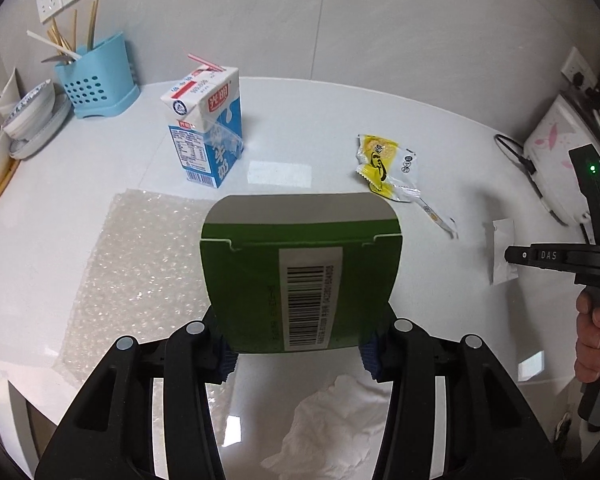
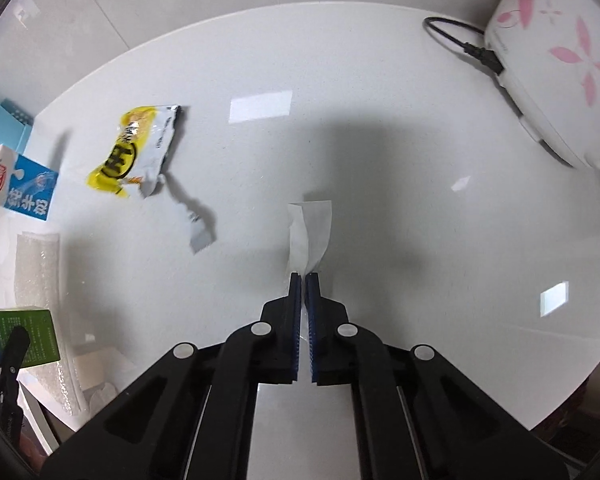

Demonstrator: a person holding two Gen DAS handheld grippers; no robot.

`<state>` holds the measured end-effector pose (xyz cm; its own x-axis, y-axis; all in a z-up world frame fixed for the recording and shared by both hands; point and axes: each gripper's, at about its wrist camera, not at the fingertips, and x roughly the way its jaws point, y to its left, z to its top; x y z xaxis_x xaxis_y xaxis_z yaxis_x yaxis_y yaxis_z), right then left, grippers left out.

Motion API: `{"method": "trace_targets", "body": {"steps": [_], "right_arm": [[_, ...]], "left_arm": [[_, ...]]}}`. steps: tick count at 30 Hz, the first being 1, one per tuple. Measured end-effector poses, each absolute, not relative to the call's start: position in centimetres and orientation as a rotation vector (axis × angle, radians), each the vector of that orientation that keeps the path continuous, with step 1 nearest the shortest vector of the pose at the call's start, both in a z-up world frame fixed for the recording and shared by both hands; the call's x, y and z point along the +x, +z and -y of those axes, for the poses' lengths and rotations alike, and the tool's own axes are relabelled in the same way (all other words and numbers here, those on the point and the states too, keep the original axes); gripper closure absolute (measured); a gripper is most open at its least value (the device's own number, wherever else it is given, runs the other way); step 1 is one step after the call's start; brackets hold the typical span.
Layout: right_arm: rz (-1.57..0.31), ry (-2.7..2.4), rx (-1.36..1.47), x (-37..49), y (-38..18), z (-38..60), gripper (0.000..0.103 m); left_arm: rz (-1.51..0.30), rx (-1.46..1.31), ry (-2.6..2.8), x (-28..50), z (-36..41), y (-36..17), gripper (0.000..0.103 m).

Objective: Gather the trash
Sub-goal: 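Carry the green box with the left tool while the right tool carries the plastic bag over the wastebasket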

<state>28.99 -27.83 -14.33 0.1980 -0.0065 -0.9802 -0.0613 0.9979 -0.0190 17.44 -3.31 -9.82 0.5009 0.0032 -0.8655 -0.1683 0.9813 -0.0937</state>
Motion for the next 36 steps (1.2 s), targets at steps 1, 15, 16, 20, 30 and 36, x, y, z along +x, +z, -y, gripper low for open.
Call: {"method": "trace_targets", "body": {"steps": [1, 15, 16, 20, 30, 36], "right_arm": [[-1.363, 0.033, -0.05, 28.5, -14.1, 27.8, 0.101], [-1.27, 0.029, 0.004, 21.2, -10.9, 26.1, 0.101], [-1.264, 0.03, 0.009, 20.6, -10.7, 26.1, 0.101], [-1.244, 0.039, 0.011, 18.8, -10.4, 25.7, 0.101], [-1.202, 0.045, 0.008, 14.6, -9.0, 24.5, 0.101], [-1.173, 0.053, 0.012, 12.3, -8.0, 23.7, 0.101]], "left_arm": [[-1.042, -0.173, 0.1, 17.0, 3.1, -9.6, 0.056], [-1.025, -0.106, 0.034, 11.4, 1.9, -7.3, 0.056], [-1.025, -0.103, 0.03, 11.1, 1.9, -7.2, 0.056], [-1.026, -0.097, 0.012, 10.0, 1.8, -6.7, 0.056], [-1.023, -0.09, -0.011, 7.2, 1.3, -5.9, 0.056], [-1.023, -0.088, -0.027, 5.4, 0.9, -5.6, 0.056]]}}
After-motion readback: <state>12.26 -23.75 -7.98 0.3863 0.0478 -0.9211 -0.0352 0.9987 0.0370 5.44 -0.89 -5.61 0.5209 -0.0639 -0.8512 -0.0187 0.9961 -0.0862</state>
